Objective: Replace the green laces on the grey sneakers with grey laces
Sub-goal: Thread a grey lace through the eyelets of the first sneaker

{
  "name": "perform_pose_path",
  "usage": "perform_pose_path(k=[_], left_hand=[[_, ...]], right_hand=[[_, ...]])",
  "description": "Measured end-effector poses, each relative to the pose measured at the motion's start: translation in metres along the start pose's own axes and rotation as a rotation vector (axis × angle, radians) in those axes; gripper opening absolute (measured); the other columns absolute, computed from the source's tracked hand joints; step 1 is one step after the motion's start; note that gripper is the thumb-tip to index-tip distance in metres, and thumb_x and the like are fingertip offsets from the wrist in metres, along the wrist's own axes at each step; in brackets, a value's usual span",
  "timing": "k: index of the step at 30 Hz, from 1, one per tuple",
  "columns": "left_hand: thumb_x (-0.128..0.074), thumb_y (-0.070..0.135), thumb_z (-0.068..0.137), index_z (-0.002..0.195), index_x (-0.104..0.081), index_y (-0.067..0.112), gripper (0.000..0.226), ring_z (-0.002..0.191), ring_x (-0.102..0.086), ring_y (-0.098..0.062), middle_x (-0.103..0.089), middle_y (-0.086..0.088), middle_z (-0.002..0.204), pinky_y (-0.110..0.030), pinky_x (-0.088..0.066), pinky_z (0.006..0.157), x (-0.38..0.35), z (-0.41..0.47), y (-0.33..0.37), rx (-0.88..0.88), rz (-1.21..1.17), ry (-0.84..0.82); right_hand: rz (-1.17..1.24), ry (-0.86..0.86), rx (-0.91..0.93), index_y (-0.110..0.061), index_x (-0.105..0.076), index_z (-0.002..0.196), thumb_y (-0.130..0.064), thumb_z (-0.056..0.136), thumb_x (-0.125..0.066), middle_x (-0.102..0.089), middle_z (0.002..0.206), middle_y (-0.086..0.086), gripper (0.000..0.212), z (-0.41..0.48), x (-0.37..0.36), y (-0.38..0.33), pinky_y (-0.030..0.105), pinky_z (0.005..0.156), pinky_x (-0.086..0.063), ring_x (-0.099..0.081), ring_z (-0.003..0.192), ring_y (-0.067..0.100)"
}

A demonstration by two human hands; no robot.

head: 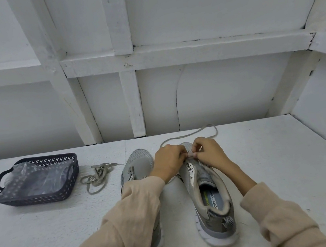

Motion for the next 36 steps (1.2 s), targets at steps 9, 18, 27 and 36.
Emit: perform_pose_path(k=[9,18,27,36], left_hand=[[-0.043,0.044,0.100,0.112,-0.061,0.028,0.026,0.097,-0.062,-0.025,-0.071,-0.003,0.099,-0.030,-0.032,0.067,0.006,-0.003,0.008,0.014,0.095,0.119],[-0.050,0.044,0.097,0.108,-0.063,0.028,0.023,0.098,-0.060,-0.026,-0.071,-0.002,0.096,-0.032,-0.040,0.070,0.002,-0.004,0.002,0.071,-0.018,0.092],[-0.053,0.040,0.096,0.105,-0.064,0.027,0.020,0.101,-0.059,-0.026,-0.071,-0.003,0.100,-0.030,-0.035,0.068,0.000,-0.004,-0.004,0.123,-0.074,0.076],[-0.066,0.043,0.086,0.112,-0.066,0.021,0.034,0.108,-0.058,-0.021,-0.066,-0.001,0.113,-0.034,-0.047,0.085,-0.010,-0.001,-0.007,0.150,-0.293,-0.036]], right_hand=[[0.734,-0.020,-0.161,0.004,-0.067,0.097,0.010,0.083,-0.067,-0.063,0.076,0.005,0.015,-0.010,-0.003,0.019,0.012,0.056,-0.049,-0.059,0.067,0.008],[0.861,-0.020,-0.163,-0.001,-0.070,0.091,0.006,0.080,-0.072,-0.066,0.068,0.001,0.014,-0.010,-0.002,0.016,0.014,0.048,-0.043,-0.056,0.052,0.003],[0.808,-0.050,-0.159,0.003,-0.073,0.093,0.006,0.077,-0.074,-0.068,0.065,0.003,0.016,-0.007,-0.003,0.007,0.016,0.048,-0.044,-0.050,0.052,0.012],[0.660,-0.038,-0.101,-0.007,-0.068,0.082,0.006,0.087,-0.063,-0.061,0.070,0.001,0.015,-0.008,-0.002,-0.007,0.014,0.049,-0.043,-0.056,0.056,0.006]])
Point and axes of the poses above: each hand's wrist, its own z-axis towards the middle knuckle, its own x-axis out of the back of the hand, y = z × x, the point moved 7 cm from there along z, towards the middle knuckle
